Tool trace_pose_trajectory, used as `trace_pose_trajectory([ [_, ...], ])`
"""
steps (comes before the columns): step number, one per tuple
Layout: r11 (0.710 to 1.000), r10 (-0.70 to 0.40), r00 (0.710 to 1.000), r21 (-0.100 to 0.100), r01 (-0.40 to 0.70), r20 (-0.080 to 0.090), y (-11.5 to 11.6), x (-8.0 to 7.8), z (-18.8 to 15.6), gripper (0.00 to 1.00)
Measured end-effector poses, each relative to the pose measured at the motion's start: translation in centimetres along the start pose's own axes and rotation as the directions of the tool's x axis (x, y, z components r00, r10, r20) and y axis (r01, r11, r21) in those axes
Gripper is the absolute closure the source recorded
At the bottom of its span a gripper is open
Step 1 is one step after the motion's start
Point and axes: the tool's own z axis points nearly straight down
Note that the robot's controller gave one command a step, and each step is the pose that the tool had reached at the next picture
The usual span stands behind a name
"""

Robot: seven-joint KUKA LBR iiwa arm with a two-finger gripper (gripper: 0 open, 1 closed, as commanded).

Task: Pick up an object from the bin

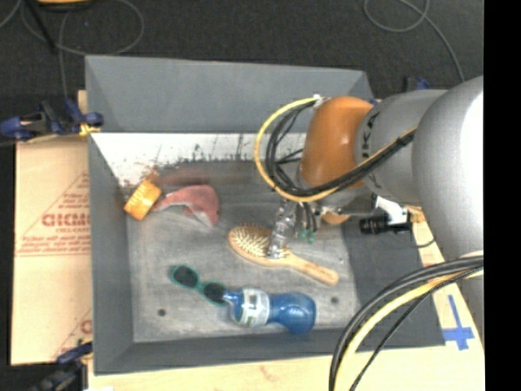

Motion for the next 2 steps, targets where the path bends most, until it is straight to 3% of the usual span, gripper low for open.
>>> trace_pose_trajectory([
  [2, 1.000, -0.001, 1.000, -0.003, 0.001, 0.007, -0.1, 0.1, -3.7, 1.00],
])
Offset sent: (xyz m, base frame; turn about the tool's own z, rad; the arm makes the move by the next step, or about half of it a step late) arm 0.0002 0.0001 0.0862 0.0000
